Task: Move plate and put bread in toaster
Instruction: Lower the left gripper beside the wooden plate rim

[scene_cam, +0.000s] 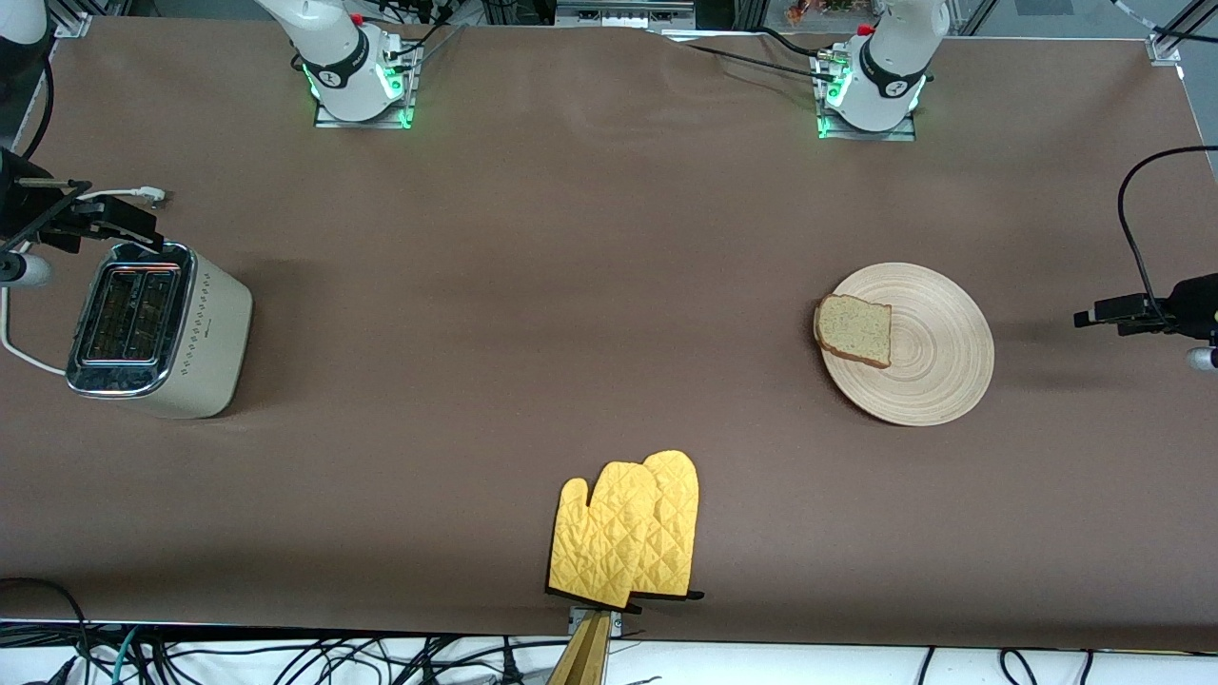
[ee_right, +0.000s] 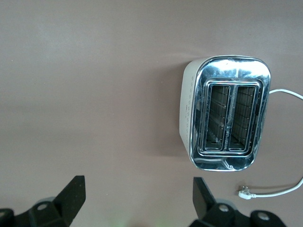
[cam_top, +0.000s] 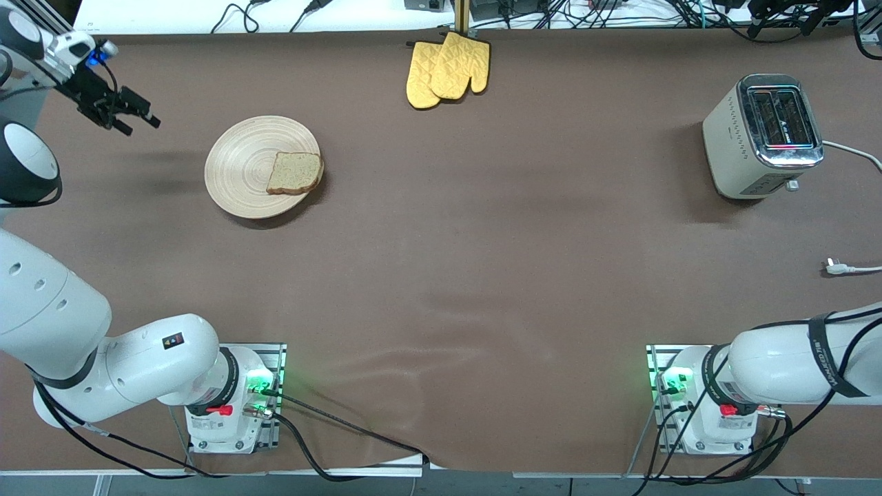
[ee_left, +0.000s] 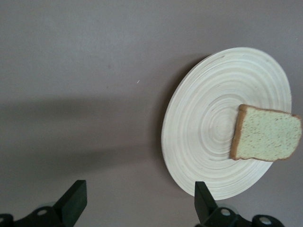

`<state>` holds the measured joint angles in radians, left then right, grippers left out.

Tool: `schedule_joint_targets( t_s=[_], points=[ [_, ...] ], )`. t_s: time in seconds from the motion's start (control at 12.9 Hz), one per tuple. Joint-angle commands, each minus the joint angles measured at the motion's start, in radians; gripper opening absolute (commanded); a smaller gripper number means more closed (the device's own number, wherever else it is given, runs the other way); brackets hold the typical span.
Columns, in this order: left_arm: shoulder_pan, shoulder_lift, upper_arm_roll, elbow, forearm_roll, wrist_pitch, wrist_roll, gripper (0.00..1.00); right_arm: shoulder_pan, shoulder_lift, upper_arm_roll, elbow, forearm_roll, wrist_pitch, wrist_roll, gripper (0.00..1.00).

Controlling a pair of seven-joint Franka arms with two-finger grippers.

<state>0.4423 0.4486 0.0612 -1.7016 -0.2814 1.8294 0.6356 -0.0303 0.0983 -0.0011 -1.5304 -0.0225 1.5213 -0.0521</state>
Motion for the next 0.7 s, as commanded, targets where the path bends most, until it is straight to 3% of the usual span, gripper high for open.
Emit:
schedule_joint_targets(
  t_s=[0.0, 0.62],
  points=[
    [0.036, 0.067, -0.027, 0.048, -0.038, -0.01, 0.036, 1.0, -0.007, 0.009, 0.003, 0.021, 0.009, -0.004, -0.008, 1.0],
    [0.085, 0.199, -0.049, 0.074, -0.192, -0.048, 0.139, 1.0, -0.007, 0.011, 0.003, 0.021, 0.01, -0.004, -0.008, 1.0]
  ],
)
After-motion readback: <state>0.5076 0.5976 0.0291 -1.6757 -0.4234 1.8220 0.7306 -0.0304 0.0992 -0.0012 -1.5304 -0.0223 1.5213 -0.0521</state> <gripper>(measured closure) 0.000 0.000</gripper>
